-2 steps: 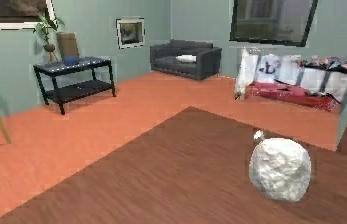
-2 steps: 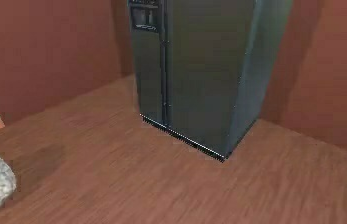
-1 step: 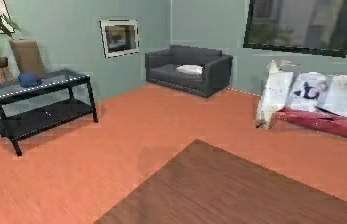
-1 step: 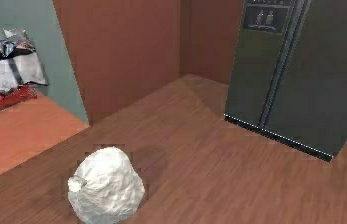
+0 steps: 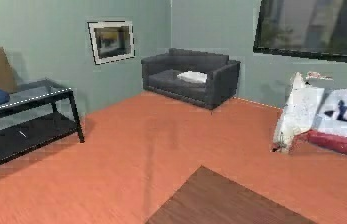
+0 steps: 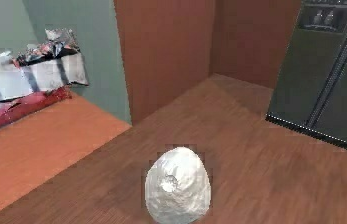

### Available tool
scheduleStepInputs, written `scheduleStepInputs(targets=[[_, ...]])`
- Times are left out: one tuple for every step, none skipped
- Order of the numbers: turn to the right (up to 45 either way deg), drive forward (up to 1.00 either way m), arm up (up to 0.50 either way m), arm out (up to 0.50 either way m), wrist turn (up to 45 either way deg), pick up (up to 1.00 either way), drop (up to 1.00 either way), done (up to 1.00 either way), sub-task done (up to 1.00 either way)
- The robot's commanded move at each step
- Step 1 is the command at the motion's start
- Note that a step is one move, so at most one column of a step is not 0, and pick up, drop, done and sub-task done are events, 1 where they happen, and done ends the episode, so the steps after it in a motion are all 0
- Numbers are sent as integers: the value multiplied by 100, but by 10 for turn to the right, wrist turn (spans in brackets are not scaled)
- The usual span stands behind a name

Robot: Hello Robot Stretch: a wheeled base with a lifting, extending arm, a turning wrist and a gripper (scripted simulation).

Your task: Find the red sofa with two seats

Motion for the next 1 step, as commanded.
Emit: scheduleStepInputs(targets=[[300,0,0,0,0,0,0,0,0]])
